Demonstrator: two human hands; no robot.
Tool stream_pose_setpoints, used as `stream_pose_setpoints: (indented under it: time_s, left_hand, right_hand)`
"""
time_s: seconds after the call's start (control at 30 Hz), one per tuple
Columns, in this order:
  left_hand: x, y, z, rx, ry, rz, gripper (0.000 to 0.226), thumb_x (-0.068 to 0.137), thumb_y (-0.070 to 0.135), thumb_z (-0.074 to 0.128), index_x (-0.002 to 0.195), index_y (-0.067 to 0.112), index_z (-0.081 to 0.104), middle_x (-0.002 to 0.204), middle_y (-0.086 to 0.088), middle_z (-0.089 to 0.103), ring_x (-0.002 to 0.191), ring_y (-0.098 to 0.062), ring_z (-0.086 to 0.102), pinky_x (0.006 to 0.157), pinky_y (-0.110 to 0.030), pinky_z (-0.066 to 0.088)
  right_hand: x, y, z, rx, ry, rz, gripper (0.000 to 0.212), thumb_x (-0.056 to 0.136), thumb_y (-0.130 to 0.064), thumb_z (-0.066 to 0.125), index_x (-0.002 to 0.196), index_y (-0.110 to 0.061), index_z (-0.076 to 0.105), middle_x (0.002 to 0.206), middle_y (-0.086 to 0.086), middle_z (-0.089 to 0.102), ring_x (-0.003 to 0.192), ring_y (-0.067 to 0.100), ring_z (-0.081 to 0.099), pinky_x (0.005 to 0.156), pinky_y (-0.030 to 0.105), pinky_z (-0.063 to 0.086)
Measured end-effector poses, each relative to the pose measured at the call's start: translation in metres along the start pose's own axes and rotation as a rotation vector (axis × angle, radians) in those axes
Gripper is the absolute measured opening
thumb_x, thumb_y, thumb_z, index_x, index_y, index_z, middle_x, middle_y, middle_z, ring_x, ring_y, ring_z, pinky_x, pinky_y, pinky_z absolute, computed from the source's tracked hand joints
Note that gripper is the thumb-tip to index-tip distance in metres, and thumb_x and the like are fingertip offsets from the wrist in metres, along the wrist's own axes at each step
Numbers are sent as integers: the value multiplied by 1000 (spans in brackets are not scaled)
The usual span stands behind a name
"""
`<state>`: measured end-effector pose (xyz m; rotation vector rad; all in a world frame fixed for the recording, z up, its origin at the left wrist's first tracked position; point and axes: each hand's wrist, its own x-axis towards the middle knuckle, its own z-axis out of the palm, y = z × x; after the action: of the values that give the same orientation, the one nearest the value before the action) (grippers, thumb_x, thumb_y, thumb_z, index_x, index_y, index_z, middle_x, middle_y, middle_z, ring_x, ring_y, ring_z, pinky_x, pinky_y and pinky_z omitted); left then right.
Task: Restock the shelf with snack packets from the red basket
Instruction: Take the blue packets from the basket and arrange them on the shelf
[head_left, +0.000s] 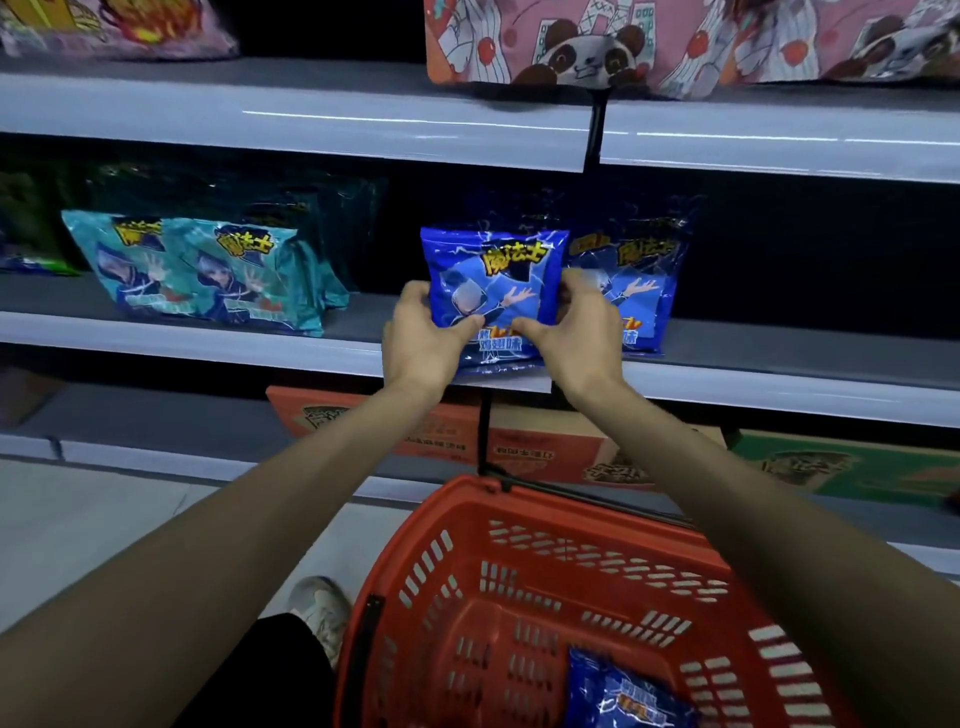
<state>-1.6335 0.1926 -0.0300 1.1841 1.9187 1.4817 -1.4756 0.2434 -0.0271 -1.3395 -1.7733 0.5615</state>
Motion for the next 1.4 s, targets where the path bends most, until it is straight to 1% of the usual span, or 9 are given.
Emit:
stream_pose_setpoints:
  time_s: [0.07, 0.33, 0.53, 0.73, 0.87, 0.97, 1.07, 1.23, 1.4]
  left_hand:
    - [12, -2, 2, 32, 8, 14, 41, 84, 27, 84, 115, 18, 58, 93, 4, 75, 88, -19, 73, 83, -45, 60]
    - [45, -5, 6, 163, -69, 81, 46, 93, 27, 77, 129, 13, 52, 111, -3, 71, 99, -24, 68, 89, -47, 58]
    - [57, -3, 5, 281, -110, 98, 44, 95, 31, 74, 124, 9, 49, 111, -13, 68, 97, -31, 67, 85, -54, 57]
    - [48, -12, 9, 341, -200, 92, 41, 96, 27, 74, 117, 7, 45, 112, -14, 65, 98, -34, 64, 85, -53, 55]
    - [45, -9, 11, 355, -195, 64, 43, 94, 27, 76, 118, 6, 47, 113, -14, 66, 98, -34, 65, 89, -54, 55]
    - [47, -2, 8, 324, -180, 39, 49, 90, 23, 81, 122, 5, 49, 115, -11, 66, 100, -32, 65, 89, -49, 55]
    - [46, 3, 8, 252, -179, -16, 53, 85, 19, 83, 125, 7, 50, 116, -7, 64, 100, -26, 64, 86, -39, 54]
    - [43, 12, 7, 198, -130, -46, 60, 80, 27, 88, 125, 7, 54, 114, -5, 67, 95, -22, 64, 79, -34, 53]
    - [39, 19, -1, 151, -72, -65, 78, 76, 35, 91, 138, 8, 51, 115, -3, 66, 97, -20, 66, 75, -28, 48]
  right_hand:
    - [12, -1, 6, -45, 1, -42, 46, 81, -29, 88, 111, -15, 56, 91, 6, 67, 81, 31, 64, 73, 50, 56]
    - [37, 10, 16, -94, -34, -77, 47, 80, -31, 89, 101, -13, 51, 91, 5, 63, 81, 30, 61, 72, 49, 55]
    - [47, 7, 15, -114, -81, -60, 48, 81, -31, 89, 99, -13, 48, 93, 7, 63, 85, 30, 61, 75, 46, 54]
    - [34, 18, 16, -167, -136, -60, 50, 83, -26, 87, 101, -14, 42, 79, 4, 55, 74, 30, 56, 64, 37, 43]
    - [30, 14, 19, -199, -114, -46, 48, 85, -20, 86, 106, -13, 43, 92, 4, 50, 82, 25, 47, 71, 38, 42]
    - [29, 8, 19, -231, -92, -20, 49, 83, -23, 87, 108, -11, 47, 103, 7, 50, 87, 23, 46, 73, 34, 38]
    - [24, 6, 17, -168, -49, -14, 52, 81, -27, 89, 104, -13, 44, 102, 7, 51, 86, 25, 48, 71, 34, 37]
    - [22, 1, 15, -42, 42, 20, 63, 78, -36, 90, 122, -11, 52, 107, 6, 65, 94, 28, 62, 77, 43, 54]
    - [18, -6, 7, -16, 70, 25, 69, 77, -37, 91, 127, -13, 50, 115, 6, 61, 96, 26, 61, 82, 47, 56]
